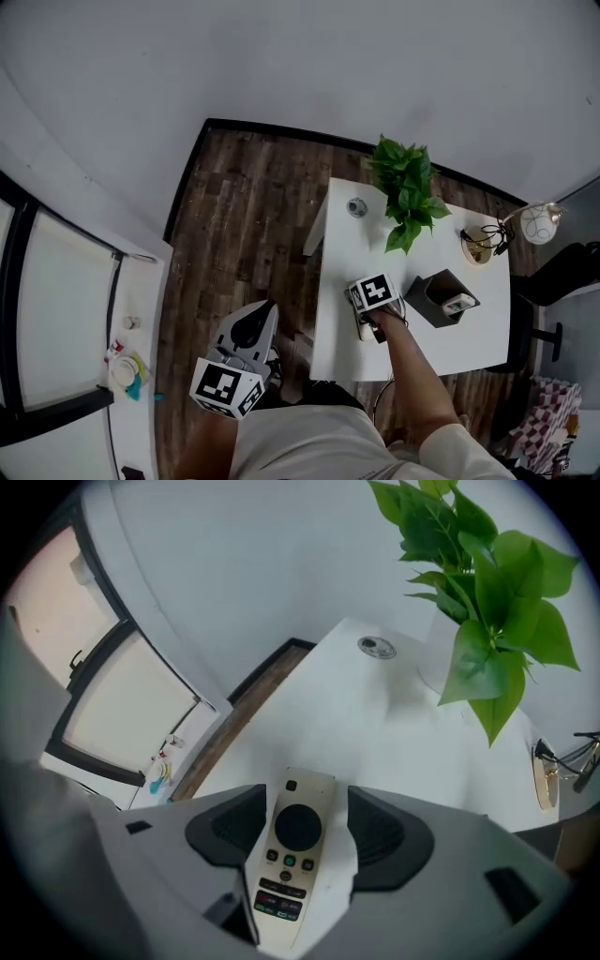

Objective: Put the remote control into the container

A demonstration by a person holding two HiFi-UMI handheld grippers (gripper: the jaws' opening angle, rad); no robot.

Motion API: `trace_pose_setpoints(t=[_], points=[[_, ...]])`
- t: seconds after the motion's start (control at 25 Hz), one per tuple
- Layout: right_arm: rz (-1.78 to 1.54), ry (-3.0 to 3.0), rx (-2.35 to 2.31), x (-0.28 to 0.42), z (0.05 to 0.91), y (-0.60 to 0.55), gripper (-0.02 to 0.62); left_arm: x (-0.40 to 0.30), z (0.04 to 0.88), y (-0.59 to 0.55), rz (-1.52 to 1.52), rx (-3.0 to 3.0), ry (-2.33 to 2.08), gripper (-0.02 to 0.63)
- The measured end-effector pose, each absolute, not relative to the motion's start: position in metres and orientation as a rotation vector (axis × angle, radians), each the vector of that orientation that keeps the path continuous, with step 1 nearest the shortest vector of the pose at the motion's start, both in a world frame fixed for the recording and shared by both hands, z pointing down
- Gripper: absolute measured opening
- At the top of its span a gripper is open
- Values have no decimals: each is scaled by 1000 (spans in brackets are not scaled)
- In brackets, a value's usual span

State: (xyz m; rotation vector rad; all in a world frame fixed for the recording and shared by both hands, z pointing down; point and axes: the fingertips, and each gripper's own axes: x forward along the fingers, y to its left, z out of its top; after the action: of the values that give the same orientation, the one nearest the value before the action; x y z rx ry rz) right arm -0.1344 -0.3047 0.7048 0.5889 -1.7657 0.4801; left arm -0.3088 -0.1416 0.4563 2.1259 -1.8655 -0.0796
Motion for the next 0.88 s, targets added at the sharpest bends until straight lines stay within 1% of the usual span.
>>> trace_pose_setpoints(t=[0.36,0.48,0.56,0.68,0.88], points=[[547,-1615,553,-138,721,-306,254,-317,460,-146,-101,2126,-1843,8],[524,-1635,553,-138,719,-306,198,-312,461,-149,-108,2139,-1828,8],[514,-1666,571,-136,716,-306,192,-308,460,-152,-104,2153,-1816,8],[499,-1755,616,-136,697,-308,189,-305,457,-156,-94,2169,-1803,8],[509,-1991,754,-130,641,-313,186,-294,454,-161,-101,2200,-1763,8]])
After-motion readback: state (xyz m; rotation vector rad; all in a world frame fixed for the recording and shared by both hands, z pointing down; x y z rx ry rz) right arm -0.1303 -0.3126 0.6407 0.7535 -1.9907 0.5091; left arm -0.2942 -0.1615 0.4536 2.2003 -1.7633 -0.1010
